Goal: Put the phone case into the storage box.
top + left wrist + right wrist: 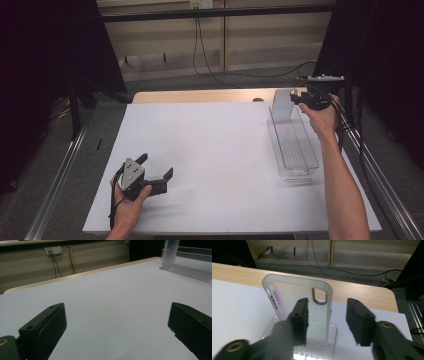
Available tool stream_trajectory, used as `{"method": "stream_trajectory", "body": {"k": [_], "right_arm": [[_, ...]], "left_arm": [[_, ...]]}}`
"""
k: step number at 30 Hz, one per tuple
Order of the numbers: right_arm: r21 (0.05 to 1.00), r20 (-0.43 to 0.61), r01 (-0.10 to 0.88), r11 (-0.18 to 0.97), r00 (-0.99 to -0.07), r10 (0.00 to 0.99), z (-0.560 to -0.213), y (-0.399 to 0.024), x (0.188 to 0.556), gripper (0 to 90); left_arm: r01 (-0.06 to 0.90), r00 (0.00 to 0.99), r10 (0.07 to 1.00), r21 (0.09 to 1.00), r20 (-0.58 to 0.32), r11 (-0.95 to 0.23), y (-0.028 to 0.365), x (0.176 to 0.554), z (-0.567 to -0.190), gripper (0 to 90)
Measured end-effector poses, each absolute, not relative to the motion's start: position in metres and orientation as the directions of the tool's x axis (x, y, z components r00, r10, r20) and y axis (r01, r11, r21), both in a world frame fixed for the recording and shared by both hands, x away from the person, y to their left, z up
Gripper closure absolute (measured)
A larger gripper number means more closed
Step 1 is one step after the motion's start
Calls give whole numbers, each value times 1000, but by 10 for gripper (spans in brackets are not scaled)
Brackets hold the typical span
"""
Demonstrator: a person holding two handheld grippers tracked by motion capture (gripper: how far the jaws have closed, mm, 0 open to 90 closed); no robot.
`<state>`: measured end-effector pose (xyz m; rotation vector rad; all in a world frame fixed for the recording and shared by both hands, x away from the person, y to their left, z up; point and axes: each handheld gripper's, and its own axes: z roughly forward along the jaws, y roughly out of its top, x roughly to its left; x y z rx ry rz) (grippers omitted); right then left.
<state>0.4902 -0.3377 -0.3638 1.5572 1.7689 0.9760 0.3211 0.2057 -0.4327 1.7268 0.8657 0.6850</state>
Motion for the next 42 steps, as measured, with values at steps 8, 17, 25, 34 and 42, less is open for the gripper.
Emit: {"method": "stream_trajectory", "body": {"k": [8, 17, 25, 34, 42], "right_arm": [[834, 60, 551, 38, -158, 986, -365, -333, 490, 276], [817, 92, 576, 5, -138, 986, -366, -332, 489, 36], [844, 118, 536, -23, -144, 983, -368, -335, 482, 32], [872, 107, 490, -2, -188, 976, -365, -328, 468, 26], [885, 102, 465, 1, -196, 975, -367, -328, 458, 25]], "left_arm": [[226, 580, 814, 952, 38, -205, 207, 321, -433, 21], [222, 572, 820, 956, 31, -191, 210, 319, -431, 21], [221, 546, 837, 958, 32, -181, 213, 322, -431, 24], [218, 547, 837, 960, 28, -175, 214, 319, -429, 24], [218, 555, 832, 964, 7, -154, 215, 321, -428, 23]]}}
